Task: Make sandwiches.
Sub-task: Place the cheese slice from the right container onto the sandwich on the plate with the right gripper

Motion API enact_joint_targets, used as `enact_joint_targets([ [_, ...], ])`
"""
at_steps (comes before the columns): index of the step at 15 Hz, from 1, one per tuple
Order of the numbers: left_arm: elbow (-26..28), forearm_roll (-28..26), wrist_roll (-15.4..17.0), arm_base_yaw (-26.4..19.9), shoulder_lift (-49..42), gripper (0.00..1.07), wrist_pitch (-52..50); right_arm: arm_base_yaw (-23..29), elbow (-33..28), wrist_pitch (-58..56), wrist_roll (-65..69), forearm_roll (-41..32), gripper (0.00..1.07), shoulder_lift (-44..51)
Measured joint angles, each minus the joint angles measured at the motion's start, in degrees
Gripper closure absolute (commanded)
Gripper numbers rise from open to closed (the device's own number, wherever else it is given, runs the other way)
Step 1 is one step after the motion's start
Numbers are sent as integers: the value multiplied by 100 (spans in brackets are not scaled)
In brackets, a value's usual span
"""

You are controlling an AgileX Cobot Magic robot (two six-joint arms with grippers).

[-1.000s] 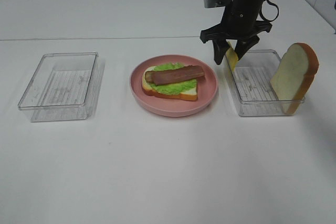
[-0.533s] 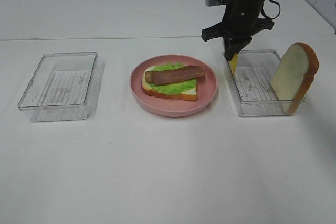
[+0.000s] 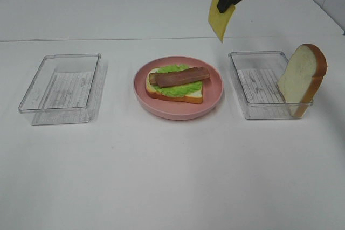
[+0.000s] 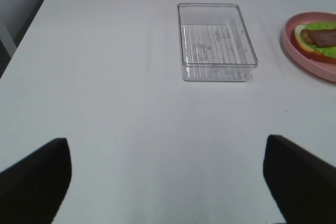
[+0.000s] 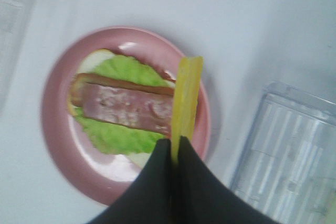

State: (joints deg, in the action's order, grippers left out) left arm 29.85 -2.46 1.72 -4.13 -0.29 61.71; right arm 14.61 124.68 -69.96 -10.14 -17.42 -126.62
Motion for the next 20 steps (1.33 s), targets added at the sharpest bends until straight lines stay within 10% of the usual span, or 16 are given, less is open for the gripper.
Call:
enact_joint_targets([
  [10,0,-6,0,0,0,16,0,1352,0,11,-138,-315,107,-647],
  [20,0,-6,0,0,0,16,0,1392,0,17,-138,309,107,-1306],
])
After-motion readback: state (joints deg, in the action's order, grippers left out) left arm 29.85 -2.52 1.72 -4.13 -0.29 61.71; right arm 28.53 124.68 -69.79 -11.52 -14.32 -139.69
